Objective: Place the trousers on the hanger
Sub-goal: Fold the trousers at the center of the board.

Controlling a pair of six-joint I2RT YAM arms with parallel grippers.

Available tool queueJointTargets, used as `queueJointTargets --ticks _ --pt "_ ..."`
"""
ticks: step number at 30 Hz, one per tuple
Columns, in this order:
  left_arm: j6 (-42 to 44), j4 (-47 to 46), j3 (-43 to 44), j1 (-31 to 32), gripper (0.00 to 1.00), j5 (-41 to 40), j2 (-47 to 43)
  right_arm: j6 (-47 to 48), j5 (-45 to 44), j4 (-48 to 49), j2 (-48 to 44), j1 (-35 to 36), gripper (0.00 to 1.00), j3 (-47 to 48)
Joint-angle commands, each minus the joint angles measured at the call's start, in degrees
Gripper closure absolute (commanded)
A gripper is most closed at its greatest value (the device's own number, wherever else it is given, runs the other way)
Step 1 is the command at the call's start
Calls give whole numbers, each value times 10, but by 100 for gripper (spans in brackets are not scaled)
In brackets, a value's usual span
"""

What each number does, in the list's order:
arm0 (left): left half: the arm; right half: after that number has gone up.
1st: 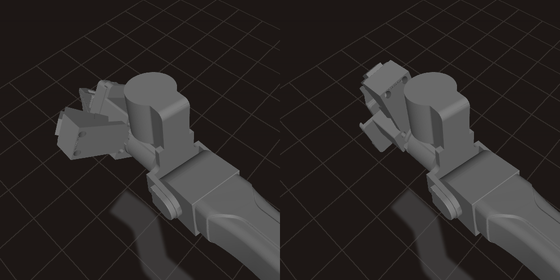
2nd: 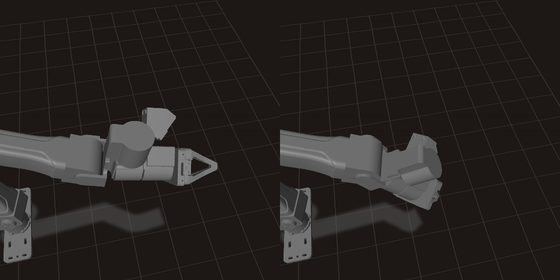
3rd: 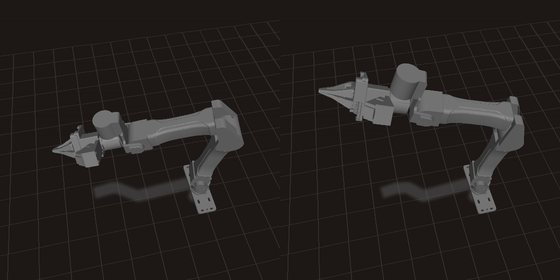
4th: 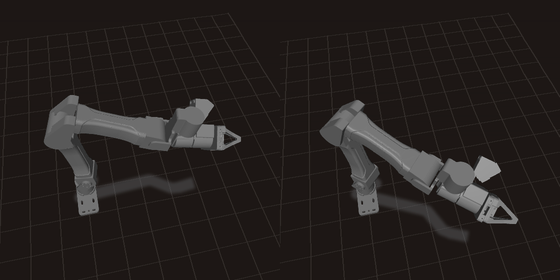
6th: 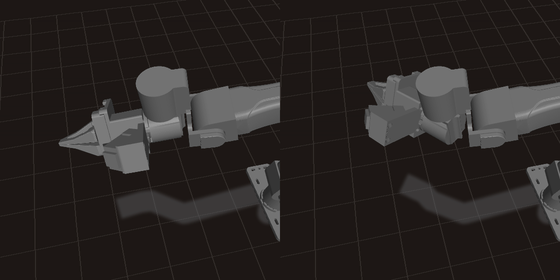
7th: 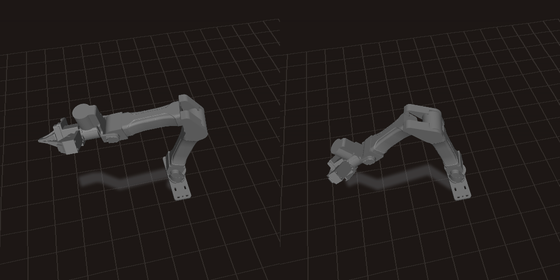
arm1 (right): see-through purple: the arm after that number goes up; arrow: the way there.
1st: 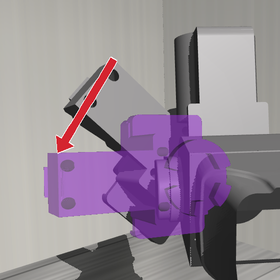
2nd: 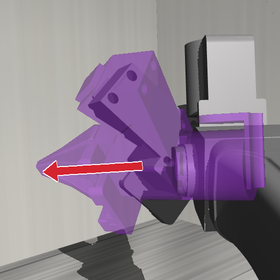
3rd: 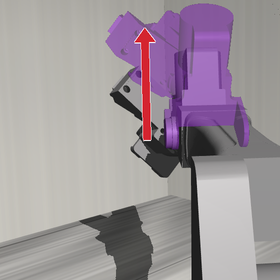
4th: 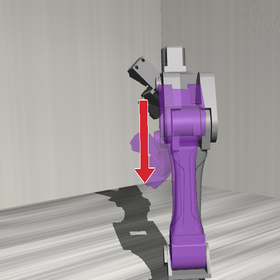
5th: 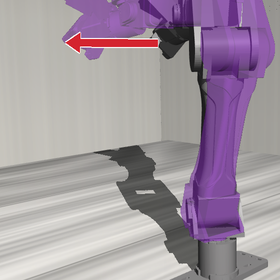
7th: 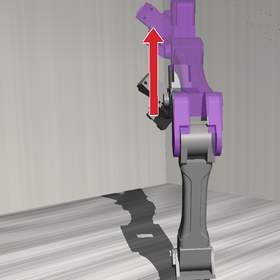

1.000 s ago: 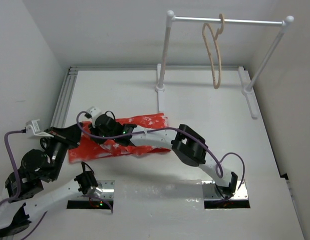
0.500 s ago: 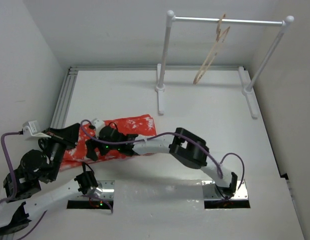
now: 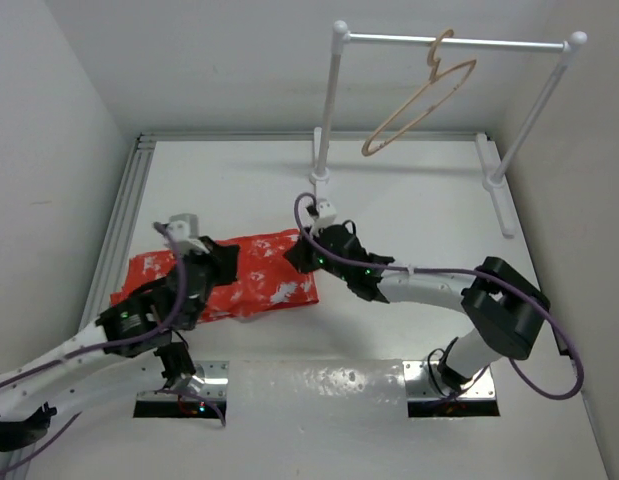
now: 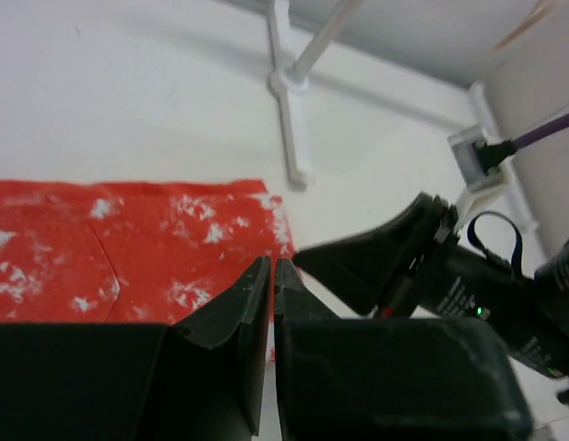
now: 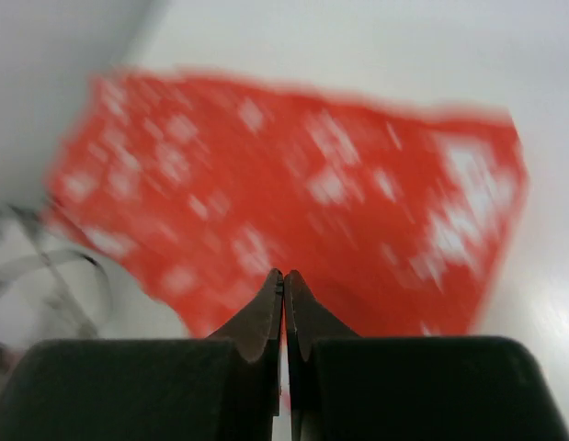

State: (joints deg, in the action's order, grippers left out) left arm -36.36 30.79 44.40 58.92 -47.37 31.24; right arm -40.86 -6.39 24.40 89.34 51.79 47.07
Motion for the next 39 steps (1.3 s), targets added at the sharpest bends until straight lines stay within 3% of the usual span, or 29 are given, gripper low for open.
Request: queueJointTargets --ticks 1,7,10,13,14,17,18,19,22,27,31,32,34,35,37,39 --pt "-25 -101 -54 4 95 34 42 -22 -26 1 0 -7 100 -94" --pt "-76 -171 -131 -22 94 55 129 -72 2 39 51 -18 100 -160" --pt "-75 -209 -176 -91 94 116 155 -79 -19 63 19 -18 100 -195" --pt "-79 -260 -233 -158 93 166 163 -53 -44 21 -16 -17 100 -189" --pt "-83 -264 -241 -183 93 173 166 -48 -53 7 -41 -18 97 -187" --pt "-101 -250 -253 -215 91 177 169 -14 -67 -29 -51 -20 68 -148" --pt "-112 -245 -269 -224 90 178 167 -9 -68 -48 -43 -21 53 -128" --pt "-121 -243 -277 -236 90 185 166 -5 -67 -65 -32 -24 47 -108" --pt "-134 -238 -306 -293 89 228 154 -17 -49 -74 23 -46 36 -56" --pt "-131 -256 -350 -350 79 272 122 -58 -4 -52 134 -92 34 14" --pt "-115 -258 -352 -363 72 293 130 -82 20 -23 193 -107 38 39" --pt "-113 -261 -350 -366 72 295 137 -97 26 -11 198 -109 51 33" --pt "-103 -272 -346 -377 71 308 151 -116 29 31 204 -115 68 13" --pt "-100 -288 -345 -389 71 322 169 -121 24 54 197 -119 88 2" --pt "-94 -336 -341 -404 71 344 194 -135 12 71 182 -125 99 -33" --pt "-89 -363 -333 -433 72 385 243 -142 -8 89 156 -135 100 -56"
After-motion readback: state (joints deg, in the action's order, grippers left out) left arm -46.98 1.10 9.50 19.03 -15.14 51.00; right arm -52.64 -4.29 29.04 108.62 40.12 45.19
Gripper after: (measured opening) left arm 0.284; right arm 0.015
